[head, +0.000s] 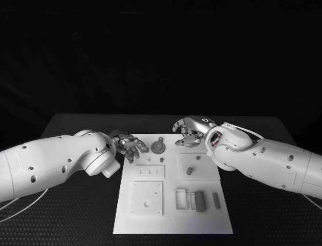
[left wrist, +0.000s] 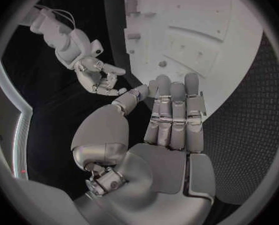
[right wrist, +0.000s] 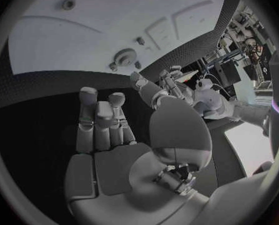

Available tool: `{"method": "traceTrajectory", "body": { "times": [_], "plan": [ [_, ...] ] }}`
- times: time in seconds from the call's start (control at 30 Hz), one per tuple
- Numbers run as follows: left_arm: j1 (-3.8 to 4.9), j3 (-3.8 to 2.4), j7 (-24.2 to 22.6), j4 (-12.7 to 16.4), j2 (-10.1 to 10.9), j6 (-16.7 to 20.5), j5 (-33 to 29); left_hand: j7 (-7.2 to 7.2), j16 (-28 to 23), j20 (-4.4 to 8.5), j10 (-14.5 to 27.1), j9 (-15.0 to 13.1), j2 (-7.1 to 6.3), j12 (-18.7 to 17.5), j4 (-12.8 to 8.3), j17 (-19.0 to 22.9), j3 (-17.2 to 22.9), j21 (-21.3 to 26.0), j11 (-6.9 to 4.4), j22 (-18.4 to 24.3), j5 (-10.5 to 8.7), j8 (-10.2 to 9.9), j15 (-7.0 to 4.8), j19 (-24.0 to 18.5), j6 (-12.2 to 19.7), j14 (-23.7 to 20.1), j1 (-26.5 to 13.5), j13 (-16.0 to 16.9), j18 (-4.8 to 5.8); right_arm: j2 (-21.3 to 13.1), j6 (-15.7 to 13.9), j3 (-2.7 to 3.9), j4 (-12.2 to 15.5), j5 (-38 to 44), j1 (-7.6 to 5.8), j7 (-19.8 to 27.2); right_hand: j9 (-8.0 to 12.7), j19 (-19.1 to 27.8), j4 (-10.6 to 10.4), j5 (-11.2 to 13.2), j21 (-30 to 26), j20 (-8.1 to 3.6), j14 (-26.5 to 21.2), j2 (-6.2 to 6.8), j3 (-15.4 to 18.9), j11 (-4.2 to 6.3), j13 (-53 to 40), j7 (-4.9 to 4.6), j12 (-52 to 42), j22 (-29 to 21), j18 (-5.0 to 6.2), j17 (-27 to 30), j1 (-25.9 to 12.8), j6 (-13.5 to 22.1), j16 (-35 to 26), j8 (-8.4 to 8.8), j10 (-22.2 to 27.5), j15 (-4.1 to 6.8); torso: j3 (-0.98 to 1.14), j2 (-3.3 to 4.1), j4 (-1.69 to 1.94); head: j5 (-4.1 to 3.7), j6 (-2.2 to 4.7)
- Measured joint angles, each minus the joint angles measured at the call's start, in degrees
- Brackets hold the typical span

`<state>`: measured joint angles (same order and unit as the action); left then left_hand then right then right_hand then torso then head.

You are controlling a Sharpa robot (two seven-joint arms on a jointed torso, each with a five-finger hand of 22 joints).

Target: Assemble the parts on the task board

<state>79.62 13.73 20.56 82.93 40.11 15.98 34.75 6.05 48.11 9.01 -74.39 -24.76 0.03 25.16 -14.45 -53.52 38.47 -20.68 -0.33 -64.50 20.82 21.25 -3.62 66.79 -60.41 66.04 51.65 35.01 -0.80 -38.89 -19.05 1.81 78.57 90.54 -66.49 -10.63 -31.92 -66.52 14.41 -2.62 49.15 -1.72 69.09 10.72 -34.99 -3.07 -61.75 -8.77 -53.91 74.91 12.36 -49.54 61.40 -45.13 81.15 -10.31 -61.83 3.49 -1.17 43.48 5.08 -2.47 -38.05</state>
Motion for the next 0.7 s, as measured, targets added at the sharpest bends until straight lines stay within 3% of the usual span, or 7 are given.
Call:
{"method": "traceTrajectory", "body": {
  "times": [0.13,0.23,0.3,0.47,0.7],
  "plan": [
    [-0.3,0.03,3.3,-0.9,-1.2,-2.2,4.6,-0.32,0.8,0.39,-0.5,0.0,-0.36,0.4,-0.1,0.2,-0.1,-0.4,-0.29,-0.5,0.75,0.0,-0.31,0.6,-0.3,0.3,-0.3,0.4,0.01,-0.6,-1.0,1.16,-0.8,-0.7,0.03,0.0,-0.1,0.0,-0.1,0.0,0.0,0.01,0.0,0.23,-0.1,0.0,0.0,-0.02,0.0,0.0,0.0,0.0,0.2,0.0,0.0,0.0,0.0,0.0,0.0,-0.01,-0.01,0.12,-0.27],
    [-1.0,0.0,5.0,-1.6,-2.0,-3.7,7.5,-0.37,1.6,0.41,-0.6,0.0,-0.37,1.0,0.0,0.5,-0.2,-0.7,-0.39,-1.1,1.53,0.0,-0.45,0.8,-0.4,0.4,-0.3,0.7,0.01,-0.7,-2.1,1.86,-1.4,-1.7,-0.06,0.2,-0.1,0.0,-0.1,0.0,0.0,0.01,0.0,0.22,-0.1,0.0,0.1,-0.07,0.0,0.0,0.0,0.0,0.2,0.1,0.0,0.0,0.0,0.0,-0.01,-0.02,-0.02,0.14,-0.48],
    [-1.54,0.02,5.9,-2.1,-2.6,-4.6,9.2,-0.37,1.8,0.41,-0.6,0.0,-0.36,1.2,0.0,0.7,-0.2,-0.7,-0.4,-1.4,1.75,0.0,-0.47,0.8,-0.5,0.5,-0.3,0.8,0.01,-0.7,-3.4,2.04,-1.8,-2.7,-0.08,0.1,-0.1,0.0,-0.7,0.0,0.0,0.03,0.0,0.24,0.0,0.0,0.2,-0.07,0.0,0.0,0.0,0.0,0.2,0.1,0.0,0.0,0.0,0.0,-0.04,-0.02,-0.02,0.1,-0.62],
    [-2.56,0.03,7.3,-3.2,-4.1,-6.4,12.8,-0.36,2.1,0.44,-0.6,0.0,-0.37,1.5,0.0,0.9,-0.3,-0.9,-0.39,-1.7,2.19,0.0,-0.47,0.9,-0.5,0.5,-0.3,1.1,0.01,-0.6,-6.0,2.45,-2.8,-5.6,-0.12,-0.2,-0.2,-0.2,-5.0,0.0,0.0,0.41,0.0,2.12,0.3,0.0,0.6,-0.08,0.0,0.0,0.01,0.1,-3.1,0.1,0.0,0.0,0.0,0.0,-0.11,-0.02,-0.01,-0.02,-1.07],
    [-3.45,0.0,8.2,-4.1,-5.3,-7.9,15.5,-0.36,3.1,0.41,-0.6,0.0,-0.41,2.1,0.0,1.4,-0.5,-1.3,-0.4,-2.2,2.87,0.0,-0.46,1.0,-0.5,0.5,-0.3,1.4,0.01,-0.3,-7.5,2.57,-3.2,-8.3,-0.15,-0.4,-0.3,-0.2,-5.6,0.0,0.0,0.42,0.0,2.16,-0.1,0.0,0.8,-0.12,0.0,0.0,0.01,0.2,-3.1,0.1,0.0,-0.05,0.0,0.0,-0.16,-0.01,0.03,-0.31,-1.57]
  ]
}}
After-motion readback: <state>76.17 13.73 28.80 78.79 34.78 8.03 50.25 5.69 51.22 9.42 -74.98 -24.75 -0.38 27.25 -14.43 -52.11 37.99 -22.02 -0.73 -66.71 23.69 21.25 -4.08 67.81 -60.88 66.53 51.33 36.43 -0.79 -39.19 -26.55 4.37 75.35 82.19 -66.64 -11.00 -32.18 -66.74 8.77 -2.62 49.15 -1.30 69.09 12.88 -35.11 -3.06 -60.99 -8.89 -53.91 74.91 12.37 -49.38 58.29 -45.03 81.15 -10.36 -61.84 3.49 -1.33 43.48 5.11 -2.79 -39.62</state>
